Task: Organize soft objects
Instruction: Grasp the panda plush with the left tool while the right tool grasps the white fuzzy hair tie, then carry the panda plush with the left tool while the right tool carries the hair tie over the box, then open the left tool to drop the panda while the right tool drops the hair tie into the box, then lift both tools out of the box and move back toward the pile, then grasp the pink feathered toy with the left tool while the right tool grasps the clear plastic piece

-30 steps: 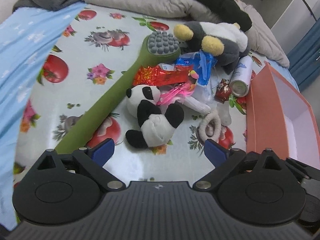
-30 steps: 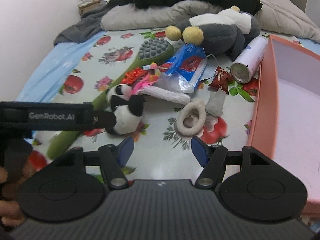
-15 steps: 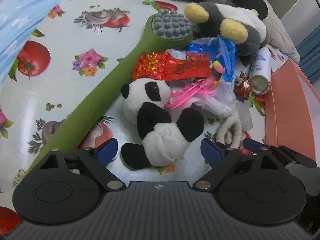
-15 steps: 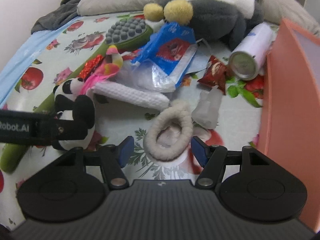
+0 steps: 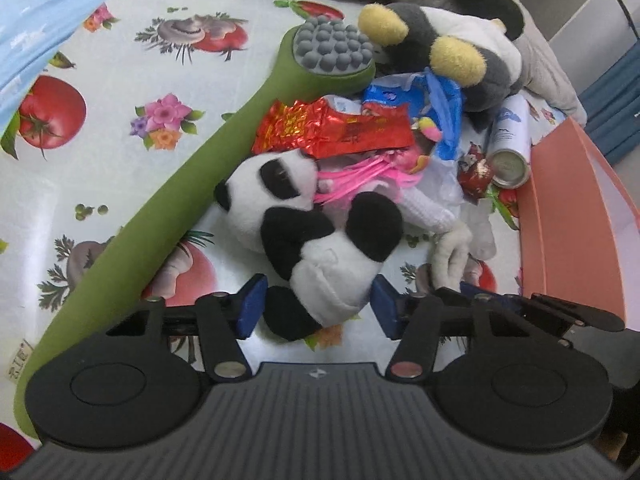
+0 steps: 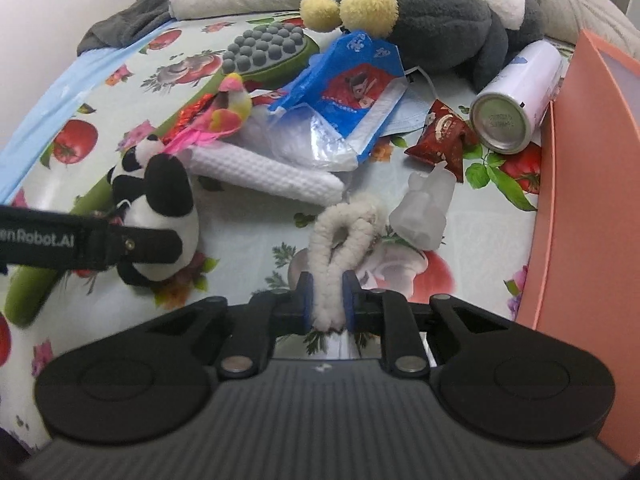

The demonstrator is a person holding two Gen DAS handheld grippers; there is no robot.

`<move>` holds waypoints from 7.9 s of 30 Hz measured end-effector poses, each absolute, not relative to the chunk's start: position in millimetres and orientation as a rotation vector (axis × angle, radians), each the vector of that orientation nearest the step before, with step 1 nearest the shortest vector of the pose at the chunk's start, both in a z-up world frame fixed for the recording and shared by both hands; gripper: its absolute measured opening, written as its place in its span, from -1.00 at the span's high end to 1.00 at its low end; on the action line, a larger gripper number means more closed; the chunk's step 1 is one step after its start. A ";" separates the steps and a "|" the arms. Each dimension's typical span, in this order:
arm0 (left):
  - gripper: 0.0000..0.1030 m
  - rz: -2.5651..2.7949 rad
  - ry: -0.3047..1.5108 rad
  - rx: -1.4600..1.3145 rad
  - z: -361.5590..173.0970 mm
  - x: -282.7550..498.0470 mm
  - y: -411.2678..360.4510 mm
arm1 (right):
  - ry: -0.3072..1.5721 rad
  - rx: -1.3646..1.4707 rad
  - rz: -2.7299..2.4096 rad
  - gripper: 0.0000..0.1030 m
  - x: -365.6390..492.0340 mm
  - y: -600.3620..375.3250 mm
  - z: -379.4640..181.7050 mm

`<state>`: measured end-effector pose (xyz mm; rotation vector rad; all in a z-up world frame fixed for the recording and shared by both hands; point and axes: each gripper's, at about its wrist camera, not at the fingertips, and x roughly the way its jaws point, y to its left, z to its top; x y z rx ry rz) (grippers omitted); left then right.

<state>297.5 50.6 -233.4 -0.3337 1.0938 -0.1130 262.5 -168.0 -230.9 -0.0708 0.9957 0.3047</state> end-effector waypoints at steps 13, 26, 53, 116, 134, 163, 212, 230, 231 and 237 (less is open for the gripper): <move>-0.07 -0.130 1.084 -0.353 -212.1 233.1 48.8 | 0.995 -0.082 0.346 0.65 199.4 -160.8 -208.3; -0.05 -0.114 1.033 -0.360 -185.7 160.6 46.2 | 0.947 -0.093 0.341 0.69 139.0 -167.8 -179.3; -0.05 -0.230 0.806 -0.281 -56.0 114.0 14.8 | 0.634 -0.016 0.331 0.69 86.8 -201.3 -45.8; 0.04 -0.588 1.050 -0.031 -133.9 302.7 -246.1 | 0.897 0.242 -0.109 0.33 182.9 -420.3 -134.6; 0.04 -0.578 0.895 -0.076 -62.0 221.2 -193.1 | 0.731 0.235 -0.076 0.31 118.6 -389.8 -69.7; 0.02 -0.457 0.724 -0.165 -9.2 91.8 -83.2 | 0.600 0.164 0.057 0.31 33.1 -312.1 -26.4; -0.12 -0.332 1.018 -0.290 -208.4 339.4 43.4 | 0.816 -0.066 0.086 0.32 248.1 -161.7 -179.3; 0.08 -0.339 1.108 -0.159 -253.7 372.6 10.9 | 0.934 -0.161 0.004 0.40 311.5 -163.8 -220.5; 0.08 -0.334 1.096 -0.158 -252.6 369.7 9.2 | 0.933 -0.154 0.002 0.44 310.9 -165.1 -220.5; 0.09 -0.276 1.004 -0.191 -245.6 345.7 14.7 | 0.872 -0.159 0.056 0.59 287.4 -162.7 -216.7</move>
